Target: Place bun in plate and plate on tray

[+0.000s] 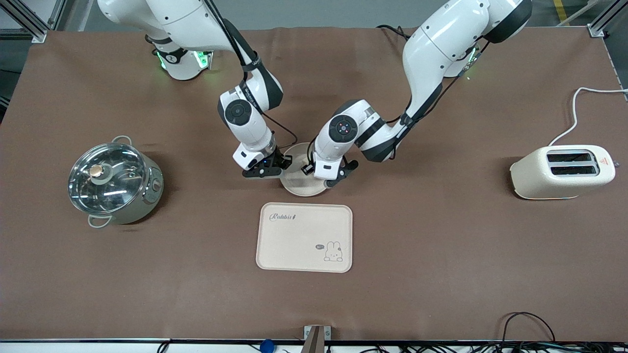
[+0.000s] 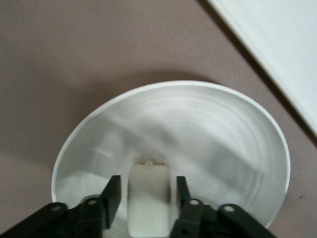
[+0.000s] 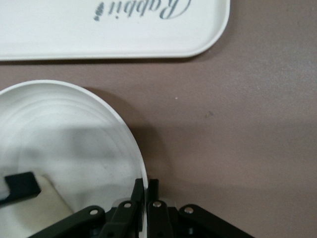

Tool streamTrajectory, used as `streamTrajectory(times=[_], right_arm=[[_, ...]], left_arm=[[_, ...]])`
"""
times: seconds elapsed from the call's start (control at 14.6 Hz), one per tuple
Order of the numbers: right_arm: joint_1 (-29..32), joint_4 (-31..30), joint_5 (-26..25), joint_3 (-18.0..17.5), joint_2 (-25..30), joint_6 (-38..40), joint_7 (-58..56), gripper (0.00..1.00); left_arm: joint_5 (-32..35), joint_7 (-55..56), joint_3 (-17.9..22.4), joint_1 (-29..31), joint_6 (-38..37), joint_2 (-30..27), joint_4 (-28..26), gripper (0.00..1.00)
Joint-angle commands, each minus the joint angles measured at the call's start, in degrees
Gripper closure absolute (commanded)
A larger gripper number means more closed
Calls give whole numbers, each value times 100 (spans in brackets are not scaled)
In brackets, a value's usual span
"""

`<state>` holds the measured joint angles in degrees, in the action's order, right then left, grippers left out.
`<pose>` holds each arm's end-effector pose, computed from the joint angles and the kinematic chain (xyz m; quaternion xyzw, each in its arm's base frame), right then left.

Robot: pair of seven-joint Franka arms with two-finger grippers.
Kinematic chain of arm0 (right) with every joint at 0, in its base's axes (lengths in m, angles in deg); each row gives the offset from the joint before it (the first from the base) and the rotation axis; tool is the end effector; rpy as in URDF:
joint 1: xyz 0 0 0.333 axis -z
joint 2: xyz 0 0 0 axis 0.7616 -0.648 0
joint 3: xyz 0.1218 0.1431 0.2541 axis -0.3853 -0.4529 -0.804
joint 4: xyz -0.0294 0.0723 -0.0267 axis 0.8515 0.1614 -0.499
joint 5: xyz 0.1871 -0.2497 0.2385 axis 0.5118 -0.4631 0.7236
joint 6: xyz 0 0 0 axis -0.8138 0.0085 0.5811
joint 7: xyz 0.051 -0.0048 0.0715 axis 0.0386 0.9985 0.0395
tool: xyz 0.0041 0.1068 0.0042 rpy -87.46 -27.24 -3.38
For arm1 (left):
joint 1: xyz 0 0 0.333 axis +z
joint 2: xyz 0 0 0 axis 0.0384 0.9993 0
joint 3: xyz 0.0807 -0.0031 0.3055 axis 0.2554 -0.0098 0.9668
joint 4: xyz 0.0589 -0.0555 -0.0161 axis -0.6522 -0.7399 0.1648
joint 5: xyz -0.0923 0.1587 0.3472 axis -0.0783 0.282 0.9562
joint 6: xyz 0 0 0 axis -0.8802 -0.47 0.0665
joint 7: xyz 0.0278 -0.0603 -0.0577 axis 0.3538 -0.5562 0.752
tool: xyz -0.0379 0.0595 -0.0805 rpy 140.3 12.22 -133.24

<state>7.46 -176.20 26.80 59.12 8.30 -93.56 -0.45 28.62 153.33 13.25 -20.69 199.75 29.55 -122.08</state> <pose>0.4620 0.3734 0.1950 -0.9948 0.0048 -0.0446 0.0913 0.4720 -0.4999 0.1970 0.9319 0.3397 -0.0879 0.0918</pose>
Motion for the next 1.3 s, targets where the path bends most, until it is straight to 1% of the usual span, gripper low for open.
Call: streamTrajectory(times=[0.0,0.07,0.21,0.27,0.41,0.55,0.68,0.82,0.96,1.09,1.23], right_arm=[[-65,-12,103,65,-56,-24,8,100],[-56,-12,103,65,-56,-15,-1,100],[-30,-3,103,65,5,37,-1,100],[14,5,103,65,84,142,-1,100],[189,137,103,66,365,589,8,100],[295,347,121,57,550,1011,174,100],[365,619,156,74,542,1039,245,100],[619,1058,331,74,463,1039,227,100],[716,1655,480,83,96,1048,236,100],[831,2261,507,92,-440,1048,262,100],[997,2807,473,100,-1002,1022,263,100]], left_arm=[[95,118,44,39,-118,-155,110,0],[104,110,44,117,-153,-278,110,0],[182,40,35,363,-668,-585,241,0],[235,-48,35,486,-1141,-708,451,0],[271,-293,35,662,-2064,-841,1047,0],[262,-828,35,917,-2786,-1042,1453,0],[262,-1592,26,1303,-3184,-1402,1516,0],[262,-2488,17,1725,-3526,-1710,1516,0],[262,-3349,35,2068,-3799,-1947,1516,0],[262,-4246,26,2542,-3923,-2228,1516,0],[262,-5020,26,2885,-4238,-2553,1516,0]])
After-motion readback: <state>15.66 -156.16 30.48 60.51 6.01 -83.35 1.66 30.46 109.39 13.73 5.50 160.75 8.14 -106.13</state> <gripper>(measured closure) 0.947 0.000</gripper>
